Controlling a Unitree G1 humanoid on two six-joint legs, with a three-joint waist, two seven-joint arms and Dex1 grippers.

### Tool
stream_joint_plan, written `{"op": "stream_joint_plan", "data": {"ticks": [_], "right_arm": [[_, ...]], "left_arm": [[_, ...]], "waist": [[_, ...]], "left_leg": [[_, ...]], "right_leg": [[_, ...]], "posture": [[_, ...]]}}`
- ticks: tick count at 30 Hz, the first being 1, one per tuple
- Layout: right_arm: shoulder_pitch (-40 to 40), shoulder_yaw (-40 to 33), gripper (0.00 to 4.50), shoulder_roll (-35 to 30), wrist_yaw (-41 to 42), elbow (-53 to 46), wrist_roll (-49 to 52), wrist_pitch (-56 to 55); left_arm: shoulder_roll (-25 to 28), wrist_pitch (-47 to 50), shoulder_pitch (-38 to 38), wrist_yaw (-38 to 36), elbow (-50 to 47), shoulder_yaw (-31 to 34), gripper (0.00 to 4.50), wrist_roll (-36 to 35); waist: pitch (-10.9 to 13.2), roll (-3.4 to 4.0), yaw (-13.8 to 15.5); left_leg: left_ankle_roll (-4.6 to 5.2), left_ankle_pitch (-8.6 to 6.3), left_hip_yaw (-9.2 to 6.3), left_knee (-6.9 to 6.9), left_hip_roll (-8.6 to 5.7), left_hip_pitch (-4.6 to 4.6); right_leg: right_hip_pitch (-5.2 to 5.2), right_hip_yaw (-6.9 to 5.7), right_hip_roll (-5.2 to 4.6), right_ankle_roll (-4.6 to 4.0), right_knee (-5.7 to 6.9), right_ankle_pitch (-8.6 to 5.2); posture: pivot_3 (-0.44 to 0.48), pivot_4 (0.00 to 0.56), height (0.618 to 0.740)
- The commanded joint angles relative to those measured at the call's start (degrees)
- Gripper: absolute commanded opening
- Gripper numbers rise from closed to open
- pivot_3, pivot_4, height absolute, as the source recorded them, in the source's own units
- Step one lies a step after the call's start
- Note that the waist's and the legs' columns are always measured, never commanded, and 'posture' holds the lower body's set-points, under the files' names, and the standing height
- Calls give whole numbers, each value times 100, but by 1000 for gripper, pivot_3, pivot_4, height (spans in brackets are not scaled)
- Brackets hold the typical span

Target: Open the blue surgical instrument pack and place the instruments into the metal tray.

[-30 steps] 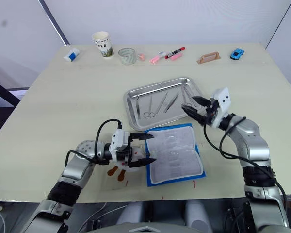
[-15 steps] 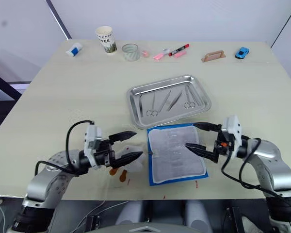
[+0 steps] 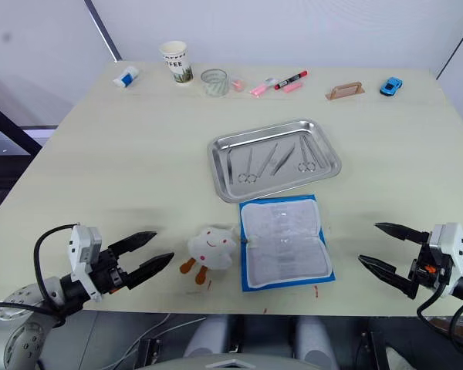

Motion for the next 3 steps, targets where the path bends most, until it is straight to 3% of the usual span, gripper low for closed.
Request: {"op": "stream_joint_plan", "data": {"ticks": [1,3], "right_arm": [[32,-206,4490,-45,23,-39,40,-201],[21,-156,4490,-46,12,-36,26,-219]], "left_arm": [[62,-29,71,90,-105,253,4500,-15],[64,86,38,162,-183,234,4500,-57]], "waist": [[0,0,0],[1,1,0]], "left_leg": [[0,0,0,1,0,0],[0,0,3,4,-2,-2]], "right_leg": [[0,0,-1,0,0,0],[0,1,-8,1,0,1]], "posture": [[0,150,740],[0,150,740]]}}
